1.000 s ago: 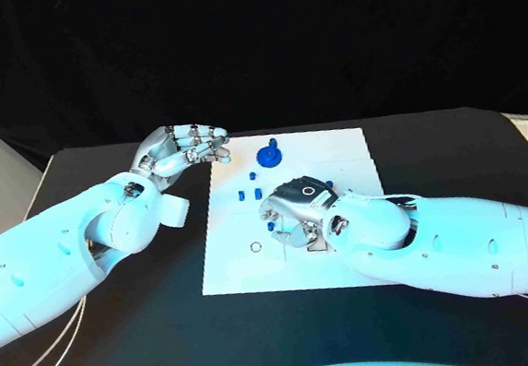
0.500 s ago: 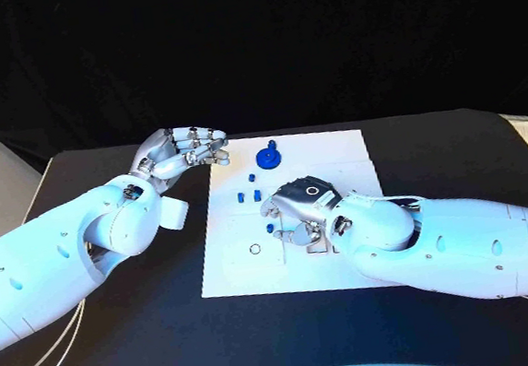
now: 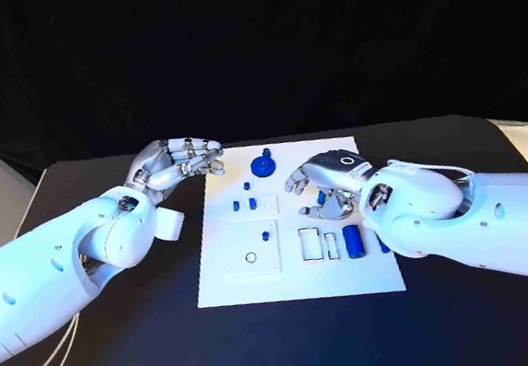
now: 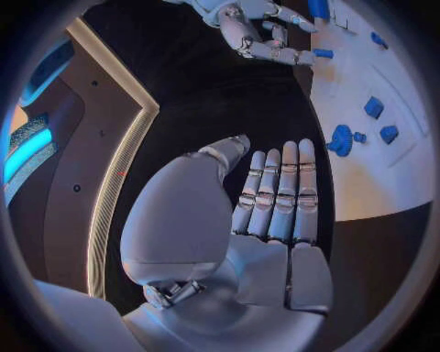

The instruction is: Assemble the parts on the task board

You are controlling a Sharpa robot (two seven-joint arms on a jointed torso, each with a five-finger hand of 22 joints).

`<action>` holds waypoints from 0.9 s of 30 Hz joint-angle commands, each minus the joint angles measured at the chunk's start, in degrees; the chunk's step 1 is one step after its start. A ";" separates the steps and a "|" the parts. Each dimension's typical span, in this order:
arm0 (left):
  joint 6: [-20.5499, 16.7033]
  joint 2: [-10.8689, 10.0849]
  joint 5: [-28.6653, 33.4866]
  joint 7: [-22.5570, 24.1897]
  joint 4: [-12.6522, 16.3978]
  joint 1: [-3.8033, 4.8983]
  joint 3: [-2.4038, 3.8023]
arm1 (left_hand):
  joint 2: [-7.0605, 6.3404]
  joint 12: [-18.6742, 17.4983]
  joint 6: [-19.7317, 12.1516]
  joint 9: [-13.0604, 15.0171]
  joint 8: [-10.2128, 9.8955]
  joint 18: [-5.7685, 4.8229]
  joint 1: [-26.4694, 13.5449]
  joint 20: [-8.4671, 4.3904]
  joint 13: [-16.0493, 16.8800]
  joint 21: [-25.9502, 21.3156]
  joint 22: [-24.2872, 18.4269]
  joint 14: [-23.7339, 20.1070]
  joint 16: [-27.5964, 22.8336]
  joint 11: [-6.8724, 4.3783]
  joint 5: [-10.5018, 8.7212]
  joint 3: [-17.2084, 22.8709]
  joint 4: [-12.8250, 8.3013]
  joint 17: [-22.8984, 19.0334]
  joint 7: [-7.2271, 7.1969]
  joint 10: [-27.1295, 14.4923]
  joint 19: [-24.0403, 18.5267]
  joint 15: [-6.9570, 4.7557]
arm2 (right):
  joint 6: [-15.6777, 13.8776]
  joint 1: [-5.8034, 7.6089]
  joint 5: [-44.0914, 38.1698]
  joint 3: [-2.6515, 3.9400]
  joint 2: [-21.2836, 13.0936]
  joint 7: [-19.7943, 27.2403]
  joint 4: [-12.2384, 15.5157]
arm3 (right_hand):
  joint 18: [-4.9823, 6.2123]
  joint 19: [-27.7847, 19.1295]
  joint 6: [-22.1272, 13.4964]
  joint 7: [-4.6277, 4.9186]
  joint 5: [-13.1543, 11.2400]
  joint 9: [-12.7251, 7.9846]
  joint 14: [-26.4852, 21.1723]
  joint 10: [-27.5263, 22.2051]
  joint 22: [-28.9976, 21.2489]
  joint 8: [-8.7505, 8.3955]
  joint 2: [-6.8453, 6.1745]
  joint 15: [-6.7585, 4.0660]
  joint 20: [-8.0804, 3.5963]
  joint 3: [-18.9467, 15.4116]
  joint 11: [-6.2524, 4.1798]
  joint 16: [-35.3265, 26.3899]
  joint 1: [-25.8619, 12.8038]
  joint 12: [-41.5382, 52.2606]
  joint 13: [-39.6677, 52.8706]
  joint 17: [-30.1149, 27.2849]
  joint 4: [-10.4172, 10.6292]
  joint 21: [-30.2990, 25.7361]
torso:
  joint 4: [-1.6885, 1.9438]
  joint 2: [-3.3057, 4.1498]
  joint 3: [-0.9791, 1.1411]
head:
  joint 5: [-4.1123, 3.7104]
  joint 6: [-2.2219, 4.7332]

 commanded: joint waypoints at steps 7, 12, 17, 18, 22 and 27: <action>0.86 -0.07 0.26 0.32 0.12 -0.41 0.04 | 0.06 -0.18 -0.03 -0.05 -0.34 0.38 -0.26 0.44 0.10 -0.21 -0.05 -0.52 -0.20 0.15 -0.11 -0.20 0.00 0.05 0.46 -0.34 -0.06 0.01 | 6.38 1.98 0.63 0.27 -2.59 2.36 -2.28 | -0.61 0.37 1.01 -0.81 -0.79 -0.33 1.25 -0.30 0.42 0.36 -0.74 -0.21 -0.14 -1.40 0.00 0.75 0.52 -0.15 0.16 0.46 1.22 0.36 | -0.18 -0.31 0.11 | -0.52 0.37; 0.92 -0.05 0.26 0.32 0.10 -0.54 0.04 | 0.06 -0.18 -0.03 -0.05 -0.34 0.38 -0.26 0.44 0.10 -0.21 -0.05 -0.52 -0.20 0.15 -0.11 -0.20 0.00 0.05 0.46 -0.34 -0.06 0.01 | 8.35 2.22 -1.30 0.26 -2.34 2.08 -3.74 | -0.57 0.25 0.57 -1.56 -1.82 -0.85 1.09 -1.46 0.38 0.13 -0.37 0.01 0.02 -3.69 0.24 0.96 1.60 -0.18 0.23 0.26 2.40 0.12 | -0.15 -0.22 0.07 | -0.47 0.47; 1.02 -0.03 0.26 0.35 0.11 -0.60 0.04 | 0.10 -0.20 0.00 -0.07 -0.38 0.40 -0.18 0.47 0.11 -0.33 -0.13 -0.52 -0.27 0.16 -0.12 -0.23 0.01 0.15 0.46 -0.36 -0.01 0.02 | 9.23 2.18 -2.60 0.15 -1.46 1.91 -5.27 | -0.52 0.18 0.54 -1.72 -2.36 -1.10 1.00 -2.00 0.29 0.12 0.01 0.11 0.12 -4.84 0.36 1.02 2.64 -0.16 0.25 0.04 3.08 -0.10 | -0.10 -0.15 0.07 | -0.58 0.50; 1.02 -0.03 0.26 0.35 0.11 -0.60 0.04 | 0.10 -0.20 0.00 -0.07 -0.38 0.40 -0.18 0.47 0.11 -0.33 -0.13 -0.52 -0.27 0.16 -0.12 -0.23 0.01 0.15 0.46 -0.36 -0.01 0.02 | 9.30 2.15 -2.74 0.12 -1.27 1.91 -5.52 | -0.52 0.18 0.55 -1.72 -2.36 -1.11 1.00 -2.00 0.29 0.13 0.04 0.11 0.13 -4.85 0.36 1.03 2.71 -0.15 0.26 0.04 3.09 -0.11 | -0.10 -0.15 0.07 | -0.58 0.50; 1.02 -0.05 0.26 0.37 0.13 -0.62 0.04 | 0.10 -0.20 0.00 -0.07 -0.38 0.40 -0.18 0.47 0.11 -0.33 -0.13 -0.52 -0.27 0.16 -0.12 -0.23 0.01 0.15 0.46 -0.36 -0.01 0.02 | 9.68 2.02 -3.12 0.03 -0.69 1.89 -6.16 | -0.52 0.21 0.74 -1.69 -2.19 -1.20 1.00 -1.84 0.39 0.23 0.39 0.10 0.15 -4.84 0.33 1.15 3.47 0.00 0.35 0.09 3.29 -0.05 | -0.03 -0.14 0.03 | -0.55 0.37; 0.98 -0.13 0.26 0.38 0.21 -0.63 0.04 | 0.10 -0.20 0.00 -0.07 -0.38 0.40 -0.18 0.47 0.11 -0.33 -0.13 -0.52 -0.27 0.16 -0.12 -0.23 0.01 0.15 0.46 -0.36 -0.01 0.02 | 10.28 1.72 -3.27 -0.11 0.07 1.94 -6.80 | -0.54 0.30 1.43 -1.56 -2.08 -1.28 0.99 -0.87 0.62 0.57 0.69 -0.03 0.07 -4.49 0.13 1.29 4.04 0.35 0.59 0.06 3.80 0.12 | 0.00 -0.12 -0.02 | -0.49 0.23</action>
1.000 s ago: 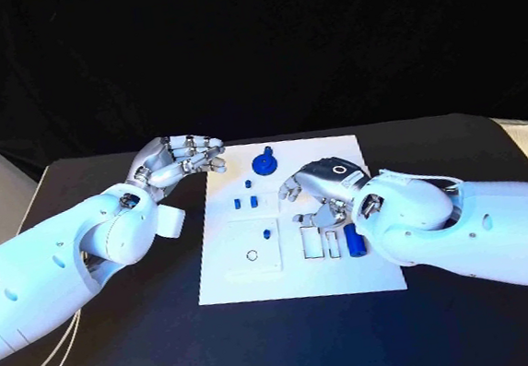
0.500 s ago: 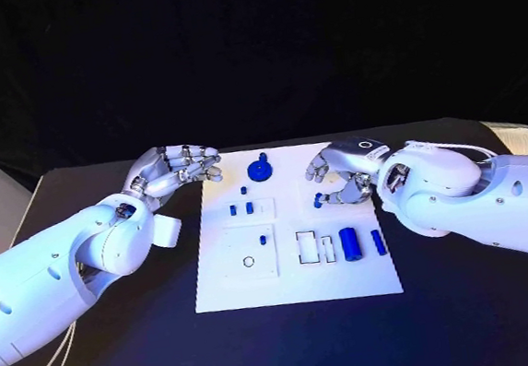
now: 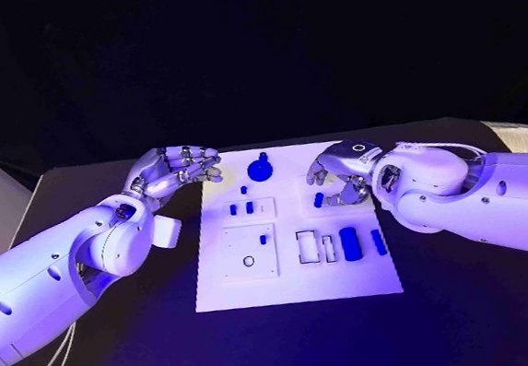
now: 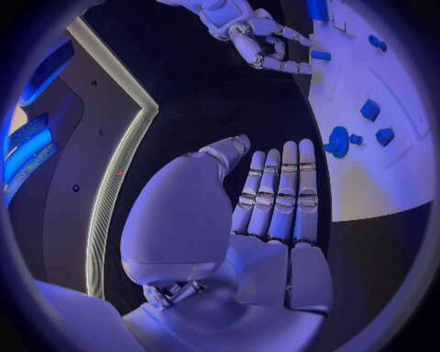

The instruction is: Assemble the parts on the task board

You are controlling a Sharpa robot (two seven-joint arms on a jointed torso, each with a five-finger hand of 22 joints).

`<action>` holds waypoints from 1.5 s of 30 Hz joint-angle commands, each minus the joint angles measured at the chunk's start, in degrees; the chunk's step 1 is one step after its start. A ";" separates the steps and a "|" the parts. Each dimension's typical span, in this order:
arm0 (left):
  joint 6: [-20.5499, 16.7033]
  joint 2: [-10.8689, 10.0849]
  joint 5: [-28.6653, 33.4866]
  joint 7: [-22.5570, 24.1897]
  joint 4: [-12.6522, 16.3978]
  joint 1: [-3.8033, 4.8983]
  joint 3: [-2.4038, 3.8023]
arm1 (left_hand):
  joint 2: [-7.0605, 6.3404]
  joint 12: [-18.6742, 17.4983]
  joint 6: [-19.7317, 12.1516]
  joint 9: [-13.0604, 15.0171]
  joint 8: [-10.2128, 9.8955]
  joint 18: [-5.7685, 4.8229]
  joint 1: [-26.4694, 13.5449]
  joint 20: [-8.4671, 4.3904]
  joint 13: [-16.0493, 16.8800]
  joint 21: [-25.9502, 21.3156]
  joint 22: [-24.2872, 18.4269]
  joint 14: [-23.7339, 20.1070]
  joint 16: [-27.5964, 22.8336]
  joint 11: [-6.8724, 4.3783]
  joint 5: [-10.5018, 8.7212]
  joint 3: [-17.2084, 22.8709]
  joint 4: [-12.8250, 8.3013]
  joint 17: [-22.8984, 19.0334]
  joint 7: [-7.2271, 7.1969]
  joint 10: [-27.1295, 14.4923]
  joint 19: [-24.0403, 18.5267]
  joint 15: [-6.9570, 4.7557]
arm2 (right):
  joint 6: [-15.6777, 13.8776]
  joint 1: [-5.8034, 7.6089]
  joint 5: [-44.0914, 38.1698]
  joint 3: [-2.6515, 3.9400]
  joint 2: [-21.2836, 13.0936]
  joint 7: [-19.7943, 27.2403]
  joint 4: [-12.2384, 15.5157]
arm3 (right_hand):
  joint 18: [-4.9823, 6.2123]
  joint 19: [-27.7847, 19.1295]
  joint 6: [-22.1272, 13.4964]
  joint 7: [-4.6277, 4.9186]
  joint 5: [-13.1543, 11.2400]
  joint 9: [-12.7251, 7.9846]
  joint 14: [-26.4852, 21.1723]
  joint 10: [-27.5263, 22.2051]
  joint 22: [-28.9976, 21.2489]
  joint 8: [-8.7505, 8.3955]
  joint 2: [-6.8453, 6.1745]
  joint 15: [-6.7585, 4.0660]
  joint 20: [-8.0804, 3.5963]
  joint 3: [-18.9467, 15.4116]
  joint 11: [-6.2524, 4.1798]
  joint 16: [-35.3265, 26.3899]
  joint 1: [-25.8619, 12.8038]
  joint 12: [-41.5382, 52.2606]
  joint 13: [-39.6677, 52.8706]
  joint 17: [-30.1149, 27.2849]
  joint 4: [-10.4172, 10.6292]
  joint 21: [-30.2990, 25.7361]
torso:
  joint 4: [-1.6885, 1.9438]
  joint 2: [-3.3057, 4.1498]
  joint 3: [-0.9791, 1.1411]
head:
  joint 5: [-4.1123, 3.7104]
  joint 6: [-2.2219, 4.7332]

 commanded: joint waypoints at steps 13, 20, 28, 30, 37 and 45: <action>1.36 -0.15 0.26 0.31 0.25 -0.02 0.05 | 0.29 -0.20 0.09 -0.10 -0.41 0.45 0.01 0.51 0.09 -0.48 -0.15 -0.47 -0.37 0.15 -0.09 -0.18 0.01 0.22 0.44 -0.35 0.10 0.02 | 4.02 -0.72 -1.15 -0.17 0.85 0.32 -0.50 | -1.09 1.17 5.04 0.86 0.34 -0.27 1.37 5.61 2.84 2.17 -0.46 -0.70 -0.42 4.78 -1.05 1.66 0.52 0.93 0.79 1.09 3.41 2.58 | -0.08 -0.06 -0.03 | 0.31 -0.53; 1.43 -0.18 0.26 0.21 0.24 -0.02 0.05 | 0.39 -0.20 0.10 -0.11 -0.43 0.47 0.08 0.51 0.09 -0.51 -0.17 -0.47 -0.40 0.15 -0.07 -0.14 0.01 0.26 0.46 -0.36 0.13 0.01 | 3.70 -0.85 -1.10 -0.18 1.03 0.17 -0.63 | -1.12 1.20 5.88 0.77 0.44 -0.22 1.35 6.17 3.03 2.54 -0.52 -0.76 -0.45 5.79 -1.10 1.77 0.41 0.77 0.73 1.07 3.72 2.71 | -0.04 -0.04 0.00 | 0.29 -0.65; 1.44 -0.19 0.26 0.16 0.26 -0.02 0.05 | 0.47 -0.21 0.10 -0.13 -0.46 0.48 0.16 0.51 0.09 -0.56 -0.20 -0.48 -0.44 0.17 -0.07 -0.10 0.00 0.31 0.48 -0.38 0.16 0.01 | 1.57 -1.12 -1.11 -0.18 1.28 -0.87 -0.68 | -1.24 1.36 7.22 0.53 0.96 -0.06 1.34 7.70 3.71 3.24 -0.16 -0.95 -0.59 8.11 -1.35 2.00 0.07 0.65 0.66 1.09 3.93 3.33 | -0.06 -0.03 0.00 | 0.29 -0.81; 1.44 -0.19 0.26 0.15 0.25 -0.02 0.05 | 0.47 -0.21 0.10 -0.13 -0.46 0.48 0.16 0.51 0.09 -0.56 -0.20 -0.48 -0.44 0.17 -0.07 -0.10 0.00 0.31 0.48 -0.38 0.16 0.01 | 0.84 -1.18 -1.17 -0.18 1.30 -1.50 -0.68 | -1.32 1.49 7.78 0.37 1.16 0.08 1.35 8.33 4.12 3.60 0.04 -1.07 -0.68 8.95 -1.51 2.09 -0.02 0.64 0.64 1.14 3.87 3.74 | -0.05 -0.05 -0.01 | 0.27 -0.87; 1.43 -0.20 0.26 0.12 0.24 -0.02 0.05 | 0.47 -0.21 0.10 -0.13 -0.46 0.48 0.16 0.51 0.09 -0.56 -0.20 -0.48 -0.44 0.17 -0.07 -0.10 0.00 0.31 0.48 -0.38 0.16 0.01 | -1.65 -1.36 -1.27 -0.18 1.24 -3.56 -0.48 | -1.66 2.01 9.89 -0.47 0.43 1.44 1.39 11.35 5.78 5.59 1.49 -1.79 -1.30 12.94 -2.37 2.38 0.44 0.59 0.59 1.11 2.28 5.42 | -0.07 -0.07 -0.03 | 0.22 -0.95; 1.42 -0.15 0.26 0.11 0.18 -0.02 0.05 | 0.56 -0.23 0.11 -0.15 -0.50 0.49 0.28 0.52 0.09 -0.62 -0.24 -0.49 -0.51 0.18 -0.06 -0.06 -0.03 0.39 0.49 -0.41 0.21 0.02 | -3.86 -1.52 -0.50 -0.17 1.02 -5.13 0.14 | -1.86 2.25 9.96 -0.41 0.77 2.77 1.36 12.68 6.72 6.78 1.57 -2.00 -1.59 15.48 -2.60 2.42 0.52 0.16 0.45 0.86 -0.11 6.32 | -0.03 -0.11 -0.06 | 0.12 -0.80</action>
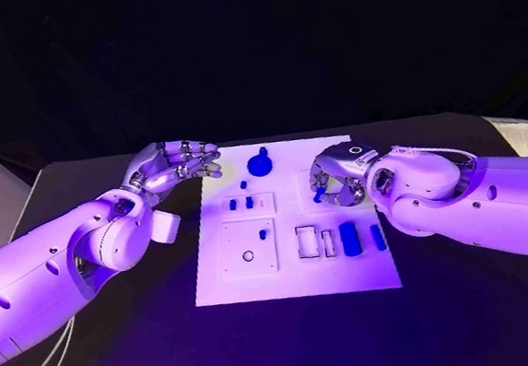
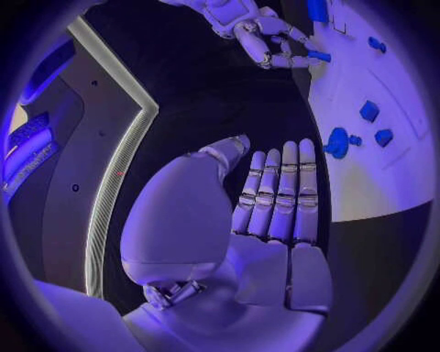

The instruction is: Assemble the parts on the task board

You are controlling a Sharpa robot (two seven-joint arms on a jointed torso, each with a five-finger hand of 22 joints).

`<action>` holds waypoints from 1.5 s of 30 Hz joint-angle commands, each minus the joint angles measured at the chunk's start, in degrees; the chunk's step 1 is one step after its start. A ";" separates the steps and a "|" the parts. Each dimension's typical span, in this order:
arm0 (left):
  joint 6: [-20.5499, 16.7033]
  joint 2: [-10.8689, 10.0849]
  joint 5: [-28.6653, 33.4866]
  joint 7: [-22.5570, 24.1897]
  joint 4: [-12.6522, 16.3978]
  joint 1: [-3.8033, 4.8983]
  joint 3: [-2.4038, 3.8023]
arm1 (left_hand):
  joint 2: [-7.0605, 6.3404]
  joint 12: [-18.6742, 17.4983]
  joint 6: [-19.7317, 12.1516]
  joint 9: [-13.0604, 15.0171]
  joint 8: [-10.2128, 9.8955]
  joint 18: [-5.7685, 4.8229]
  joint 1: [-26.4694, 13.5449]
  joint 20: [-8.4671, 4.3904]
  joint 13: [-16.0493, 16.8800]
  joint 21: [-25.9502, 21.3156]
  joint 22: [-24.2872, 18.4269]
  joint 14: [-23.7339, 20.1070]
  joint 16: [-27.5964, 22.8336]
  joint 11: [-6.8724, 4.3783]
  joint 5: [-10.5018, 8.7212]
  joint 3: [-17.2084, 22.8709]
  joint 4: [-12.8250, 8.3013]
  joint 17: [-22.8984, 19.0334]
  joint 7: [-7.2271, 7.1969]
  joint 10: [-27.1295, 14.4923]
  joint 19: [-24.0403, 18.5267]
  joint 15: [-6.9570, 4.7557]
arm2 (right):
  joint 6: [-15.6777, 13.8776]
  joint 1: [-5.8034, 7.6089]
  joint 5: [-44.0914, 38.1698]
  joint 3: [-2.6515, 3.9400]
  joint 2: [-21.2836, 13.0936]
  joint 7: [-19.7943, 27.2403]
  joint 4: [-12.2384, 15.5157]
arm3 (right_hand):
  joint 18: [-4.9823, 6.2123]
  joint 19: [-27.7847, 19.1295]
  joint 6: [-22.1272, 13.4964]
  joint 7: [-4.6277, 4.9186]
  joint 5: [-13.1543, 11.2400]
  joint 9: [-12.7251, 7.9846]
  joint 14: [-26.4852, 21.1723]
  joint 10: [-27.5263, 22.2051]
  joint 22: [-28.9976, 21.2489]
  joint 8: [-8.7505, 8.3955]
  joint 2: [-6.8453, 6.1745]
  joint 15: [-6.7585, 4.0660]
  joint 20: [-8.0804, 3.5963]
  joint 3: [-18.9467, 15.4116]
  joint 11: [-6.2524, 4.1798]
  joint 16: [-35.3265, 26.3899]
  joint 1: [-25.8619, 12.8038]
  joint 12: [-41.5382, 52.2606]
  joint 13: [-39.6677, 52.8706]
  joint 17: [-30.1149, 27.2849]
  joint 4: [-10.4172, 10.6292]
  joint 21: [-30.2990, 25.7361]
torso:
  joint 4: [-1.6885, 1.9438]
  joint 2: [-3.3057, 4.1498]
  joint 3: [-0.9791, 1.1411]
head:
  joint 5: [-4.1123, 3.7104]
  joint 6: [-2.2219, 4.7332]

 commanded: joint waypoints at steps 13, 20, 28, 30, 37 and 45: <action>0.82 0.28 0.26 0.24 -0.32 0.00 0.05 | 0.37 -0.23 0.11 -0.09 -0.30 0.49 0.09 0.31 0.06 -0.39 -0.09 -0.49 -0.32 0.18 -0.06 -0.06 -0.03 0.08 0.49 -0.41 -0.01 0.02 | -4.15 0.60 0.87 1.03 -2.27 -2.57 5.55 | -0.67 0.73 0.20 0.18 0.20 2.56 1.53 1.33 0.99 0.90 0.38 -0.47 -0.29 1.16 -0.41 0.43 0.02 -0.12 0.00 0.22 -1.47 1.01 | -0.02 -0.12 -0.06 | 0.17 0.21; 0.84 0.52 0.28 0.26 -0.45 0.00 0.05 | 0.37 -0.23 0.11 -0.09 -0.30 0.49 0.09 0.31 0.06 -0.39 -0.09 -0.49 -0.32 0.18 -0.06 -0.06 -0.03 0.08 0.49 -0.41 -0.01 0.02 | -5.19 0.93 -0.85 1.49 -2.16 -2.52 10.17 | -0.71 0.78 0.12 0.23 0.23 2.66 1.55 1.33 1.15 0.94 0.20 -0.45 -0.29 1.28 -0.38 0.50 -0.10 -0.18 -0.03 0.32 -1.68 1.18 | -0.14 -0.12 -0.03 | 0.44 0.30; 0.89 1.06 0.34 0.28 -0.75 0.00 0.04 | 0.37 -0.23 0.11 -0.09 -0.30 0.49 0.09 0.31 0.06 -0.39 -0.09 -0.49 -0.32 0.18 -0.06 -0.06 -0.03 0.08 0.49 -0.41 -0.01 0.02 | -5.75 -0.36 -4.53 0.89 2.34 -1.93 11.68 | -0.71 0.78 0.12 0.23 0.23 2.66 1.55 1.33 1.15 0.94 0.20 -0.45 -0.29 1.28 -0.38 0.50 -0.10 -0.18 -0.03 0.32 -1.68 1.18 | -0.03 -0.23 -0.05 | 1.12 0.21; 0.92 1.21 0.36 0.28 -0.84 0.00 0.04 | 0.41 -0.25 0.15 -0.12 -0.35 0.50 0.17 0.33 0.06 -0.49 -0.15 -0.50 -0.43 0.21 -0.08 -0.08 -0.03 0.21 0.50 -0.45 0.06 0.04 | -6.04 -0.92 -5.32 0.71 3.74 -1.84 11.51 | -0.71 0.78 0.07 0.26 0.25 2.71 1.55 1.30 1.17 0.96 0.15 -0.44 -0.29 1.39 -0.36 0.51 -0.15 -0.21 -0.05 0.32 -1.79 1.20 | 0.03 -0.28 -0.06 | 1.26 0.17; 0.94 1.50 0.37 0.25 -0.96 0.00 0.03 | 0.41 -0.26 0.16 -0.13 -0.36 0.50 0.18 0.33 0.06 -0.52 -0.17 -0.50 -0.46 0.21 -0.09 -0.10 -0.02 0.24 0.50 -0.46 0.07 0.05 | -6.14 -2.56 -6.27 0.18 7.59 -1.37 10.06 | -0.68 0.72 -0.08 0.35 0.29 2.78 1.53 1.21 1.06 0.95 0.10 -0.40 -0.27 1.61 -0.29 0.49 -0.28 -0.28 -0.10 0.24 -1.97 1.04 | 0.08 -0.22 -0.18 | 1.80 0.05; 0.79 1.51 0.38 0.29 -0.81 0.01 0.03 | 0.41 -0.26 0.16 -0.13 -0.36 0.50 0.18 0.33 0.06 -0.52 -0.17 -0.50 -0.46 0.21 -0.09 -0.10 -0.02 0.24 0.50 -0.46 0.07 0.05 | -5.57 -4.25 -5.85 -0.40 10.28 -0.68 8.06 | -0.68 0.72 -0.11 0.36 0.29 2.81 1.54 1.19 1.08 0.96 0.07 -0.39 -0.27 1.65 -0.28 0.52 -0.32 -0.30 -0.12 0.29 -2.02 1.05 | -0.01 -0.14 -0.10 | 2.27 -0.31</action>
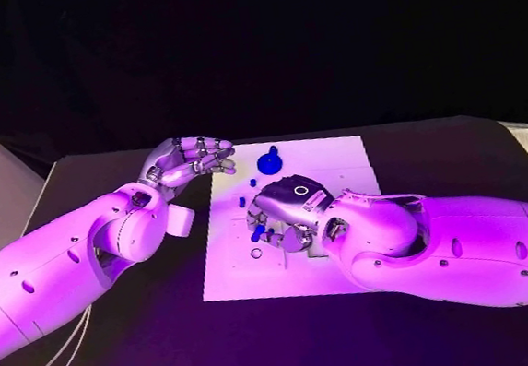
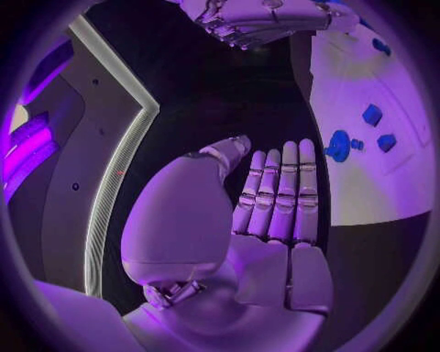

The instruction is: Assemble the parts on the task board

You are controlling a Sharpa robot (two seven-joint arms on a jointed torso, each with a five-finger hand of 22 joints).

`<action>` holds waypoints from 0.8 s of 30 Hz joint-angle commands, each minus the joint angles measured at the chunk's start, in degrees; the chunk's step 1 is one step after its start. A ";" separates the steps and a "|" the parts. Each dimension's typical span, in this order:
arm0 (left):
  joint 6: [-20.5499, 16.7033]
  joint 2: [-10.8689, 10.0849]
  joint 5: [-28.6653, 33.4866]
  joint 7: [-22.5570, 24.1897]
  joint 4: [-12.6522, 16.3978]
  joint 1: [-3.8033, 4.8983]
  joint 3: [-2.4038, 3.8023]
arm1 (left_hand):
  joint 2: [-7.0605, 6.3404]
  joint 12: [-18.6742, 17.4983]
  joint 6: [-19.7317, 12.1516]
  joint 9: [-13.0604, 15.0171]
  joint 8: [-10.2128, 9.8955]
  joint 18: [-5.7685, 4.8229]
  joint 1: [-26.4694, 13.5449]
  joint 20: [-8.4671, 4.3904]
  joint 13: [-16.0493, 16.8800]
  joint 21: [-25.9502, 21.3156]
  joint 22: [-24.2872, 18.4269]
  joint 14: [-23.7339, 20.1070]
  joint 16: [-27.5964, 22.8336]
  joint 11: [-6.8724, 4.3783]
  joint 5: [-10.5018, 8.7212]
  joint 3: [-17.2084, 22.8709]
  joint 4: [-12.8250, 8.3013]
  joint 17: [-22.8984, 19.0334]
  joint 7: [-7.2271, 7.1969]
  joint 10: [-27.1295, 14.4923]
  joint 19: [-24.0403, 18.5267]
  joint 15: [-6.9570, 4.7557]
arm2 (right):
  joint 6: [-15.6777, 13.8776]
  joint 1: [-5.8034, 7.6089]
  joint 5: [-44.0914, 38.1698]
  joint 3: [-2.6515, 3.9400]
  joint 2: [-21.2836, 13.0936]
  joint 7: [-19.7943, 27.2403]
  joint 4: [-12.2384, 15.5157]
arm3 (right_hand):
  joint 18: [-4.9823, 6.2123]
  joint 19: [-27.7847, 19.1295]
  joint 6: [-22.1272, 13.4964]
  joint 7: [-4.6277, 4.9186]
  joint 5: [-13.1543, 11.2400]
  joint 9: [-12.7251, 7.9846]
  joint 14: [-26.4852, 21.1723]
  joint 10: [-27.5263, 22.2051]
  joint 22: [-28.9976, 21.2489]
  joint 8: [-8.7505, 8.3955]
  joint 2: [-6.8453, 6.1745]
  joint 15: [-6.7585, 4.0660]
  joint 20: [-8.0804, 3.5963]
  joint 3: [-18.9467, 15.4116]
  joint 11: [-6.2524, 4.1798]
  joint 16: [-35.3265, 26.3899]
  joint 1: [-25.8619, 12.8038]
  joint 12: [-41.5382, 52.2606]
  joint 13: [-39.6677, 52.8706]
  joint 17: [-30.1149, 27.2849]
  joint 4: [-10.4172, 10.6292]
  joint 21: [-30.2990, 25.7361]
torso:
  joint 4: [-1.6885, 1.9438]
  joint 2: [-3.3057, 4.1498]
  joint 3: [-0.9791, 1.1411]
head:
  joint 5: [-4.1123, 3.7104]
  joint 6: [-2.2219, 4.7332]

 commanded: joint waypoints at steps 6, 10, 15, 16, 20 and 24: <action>0.69 0.04 0.34 0.38 0.30 0.02 0.05 | 0.36 -0.26 -0.06 -0.10 -0.37 0.49 0.13 0.34 0.08 -0.15 -0.07 -0.50 -0.23 0.00 -0.09 -0.10 -0.02 0.09 0.28 -0.25 0.08 0.05 | 1.82 -1.15 -0.78 -0.31 1.68 1.09 -2.13 | -0.65 0.68 0.08 0.30 0.19 1.17 1.53 0.85 0.99 0.29 0.09 -0.39 -0.26 0.20 -0.58 0.28 -0.36 0.16 0.07 -0.02 -0.39 0.14 | -0.01 0.03 0.10 | 0.54 -0.56; 0.67 -0.05 0.45 0.26 0.34 0.02 0.05 | 0.35 -0.26 -0.05 -0.12 -0.40 0.50 0.16 0.35 0.09 -0.21 -0.11 -0.50 -0.29 0.00 -0.10 -0.13 -0.02 0.16 0.28 -0.26 0.11 0.06 | 2.78 -1.45 -0.31 -0.46 2.03 1.03 -3.13 | -0.63 0.64 0.06 0.33 0.19 1.19 1.51 0.84 0.91 0.29 0.09 -0.38 -0.26 0.24 -0.56 0.24 -0.42 0.15 0.06 -0.12 -0.41 0.04 | 0.01 -0.01 0.03 | 0.76 -0.71; 0.66 -0.13 0.82 0.07 0.34 0.02 0.05 | 0.35 -0.26 -0.05 -0.12 -0.40 0.50 0.16 0.35 0.09 -0.21 -0.11 -0.50 -0.29 0.00 -0.10 -0.13 -0.02 0.16 0.28 -0.26 0.11 0.06 | 3.12 -1.65 -0.15 -0.53 2.18 1.08 -3.09 | -0.63 0.64 0.06 0.33 0.19 1.19 1.51 0.84 0.91 0.29 0.09 -0.38 -0.26 0.24 -0.56 0.24 -0.42 0.15 0.06 -0.12 -0.41 0.04 | -0.07 0.05 0.09 | 0.93 -0.85; 0.67 -0.13 0.86 0.05 0.34 0.02 0.05 | 0.35 -0.26 -0.05 -0.12 -0.40 0.50 0.16 0.35 0.09 -0.21 -0.11 -0.50 -0.29 0.00 -0.10 -0.13 -0.02 0.16 0.28 -0.26 0.11 0.06 | 3.16 -1.68 -0.13 -0.54 2.19 1.11 -3.02 | -0.63 0.64 0.06 0.33 0.19 1.19 1.51 0.84 0.91 0.29 0.09 -0.38 -0.26 0.24 -0.56 0.24 -0.42 0.15 0.06 -0.12 -0.41 0.04 | -0.06 0.03 0.09 | 0.93 -0.88; 0.70 -0.14 0.93 -0.03 0.34 0.02 0.05 | 0.36 -0.27 -0.05 -0.13 -0.43 0.50 0.13 0.36 0.09 -0.25 -0.14 -0.50 -0.33 0.01 -0.10 -0.16 0.02 0.21 0.30 -0.28 0.13 0.06 | 3.28 -1.76 -0.08 -0.56 2.15 1.18 -2.63 | -0.65 0.65 0.00 0.36 0.22 1.23 1.50 0.80 0.97 0.30 0.07 -0.35 -0.24 0.31 -0.53 0.24 -0.53 0.14 0.04 -0.14 -0.47 0.09 | -0.03 -0.01 0.09 | 1.01 -1.09; 0.70 -0.17 0.97 -0.07 0.32 0.02 0.05 | 0.36 -0.27 -0.05 -0.13 -0.43 0.50 0.13 0.36 0.09 -0.25 -0.14 -0.50 -0.33 0.01 -0.10 -0.16 0.02 0.21 0.30 -0.28 0.13 0.06 | 3.36 -1.86 -0.06 -0.57 1.99 1.23 -2.06 | -0.65 0.65 0.00 0.36 0.22 1.23 1.50 0.80 0.97 0.30 0.07 -0.35 -0.24 0.31 -0.53 0.24 -0.53 0.14 0.04 -0.14 -0.47 0.09 | -0.06 0.02 0.12 | 1.16 -1.26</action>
